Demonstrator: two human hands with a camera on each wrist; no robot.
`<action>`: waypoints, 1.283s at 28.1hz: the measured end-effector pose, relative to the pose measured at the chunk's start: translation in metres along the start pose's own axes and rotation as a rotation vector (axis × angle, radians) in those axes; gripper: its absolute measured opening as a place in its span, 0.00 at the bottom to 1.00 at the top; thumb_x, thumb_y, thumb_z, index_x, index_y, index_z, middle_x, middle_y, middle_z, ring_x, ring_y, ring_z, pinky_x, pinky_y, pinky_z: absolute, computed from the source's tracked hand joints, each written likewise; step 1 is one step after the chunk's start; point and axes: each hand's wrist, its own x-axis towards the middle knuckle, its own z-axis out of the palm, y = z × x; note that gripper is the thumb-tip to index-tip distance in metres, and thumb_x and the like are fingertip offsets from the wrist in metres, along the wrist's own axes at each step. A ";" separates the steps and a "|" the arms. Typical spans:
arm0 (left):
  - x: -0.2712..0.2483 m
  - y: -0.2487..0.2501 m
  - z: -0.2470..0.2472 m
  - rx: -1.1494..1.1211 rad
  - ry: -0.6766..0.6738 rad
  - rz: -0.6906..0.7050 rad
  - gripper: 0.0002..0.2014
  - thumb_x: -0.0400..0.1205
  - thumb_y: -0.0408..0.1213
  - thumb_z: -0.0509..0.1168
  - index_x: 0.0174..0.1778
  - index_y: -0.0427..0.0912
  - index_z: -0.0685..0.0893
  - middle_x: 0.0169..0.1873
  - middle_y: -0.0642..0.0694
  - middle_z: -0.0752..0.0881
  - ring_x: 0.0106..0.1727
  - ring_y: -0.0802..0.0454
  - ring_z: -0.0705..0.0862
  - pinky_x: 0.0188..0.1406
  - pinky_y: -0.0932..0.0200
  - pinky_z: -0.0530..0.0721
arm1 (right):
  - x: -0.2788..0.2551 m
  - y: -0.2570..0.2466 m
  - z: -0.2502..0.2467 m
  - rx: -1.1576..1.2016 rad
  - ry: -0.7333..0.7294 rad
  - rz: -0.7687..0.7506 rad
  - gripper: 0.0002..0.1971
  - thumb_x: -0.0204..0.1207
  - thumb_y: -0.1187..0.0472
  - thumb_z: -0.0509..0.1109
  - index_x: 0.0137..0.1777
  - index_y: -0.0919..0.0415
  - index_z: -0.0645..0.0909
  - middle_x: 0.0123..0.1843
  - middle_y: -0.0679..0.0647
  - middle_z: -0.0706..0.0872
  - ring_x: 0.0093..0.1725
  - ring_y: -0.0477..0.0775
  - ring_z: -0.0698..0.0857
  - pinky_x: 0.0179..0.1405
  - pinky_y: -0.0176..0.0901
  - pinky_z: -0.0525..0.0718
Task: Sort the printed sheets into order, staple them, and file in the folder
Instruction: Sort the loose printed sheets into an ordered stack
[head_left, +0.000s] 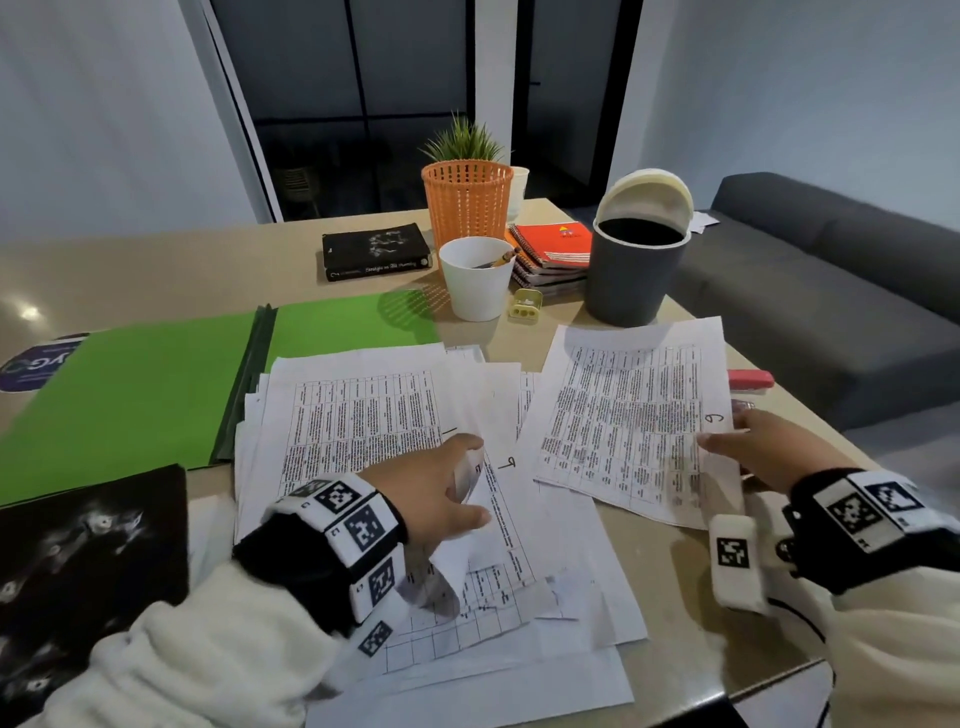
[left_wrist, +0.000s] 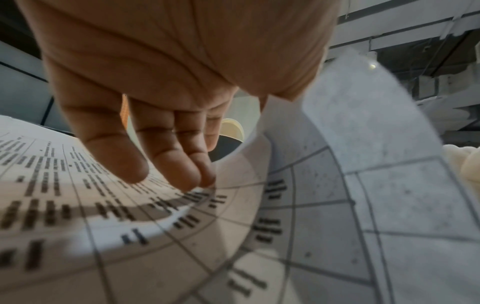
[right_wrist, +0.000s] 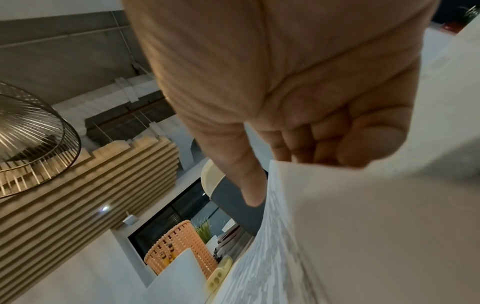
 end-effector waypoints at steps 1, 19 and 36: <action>0.000 0.000 -0.001 -0.004 0.005 -0.003 0.38 0.78 0.56 0.65 0.79 0.58 0.51 0.45 0.48 0.86 0.46 0.52 0.85 0.52 0.51 0.83 | -0.001 -0.001 0.000 -0.019 -0.006 -0.007 0.05 0.80 0.58 0.67 0.52 0.56 0.81 0.44 0.50 0.89 0.43 0.53 0.88 0.42 0.46 0.85; 0.003 0.006 0.005 0.129 0.018 0.006 0.13 0.82 0.56 0.55 0.61 0.63 0.73 0.33 0.61 0.75 0.38 0.57 0.78 0.39 0.62 0.74 | -0.014 -0.007 -0.011 -0.044 0.293 -0.039 0.07 0.81 0.62 0.58 0.48 0.63 0.77 0.39 0.58 0.81 0.45 0.61 0.78 0.45 0.46 0.71; 0.006 -0.006 0.000 0.033 0.164 -0.004 0.13 0.81 0.44 0.59 0.31 0.48 0.68 0.30 0.53 0.75 0.31 0.55 0.72 0.31 0.60 0.68 | -0.032 -0.023 -0.013 0.309 0.399 -0.109 0.07 0.79 0.66 0.59 0.52 0.61 0.78 0.45 0.57 0.84 0.39 0.55 0.80 0.29 0.38 0.71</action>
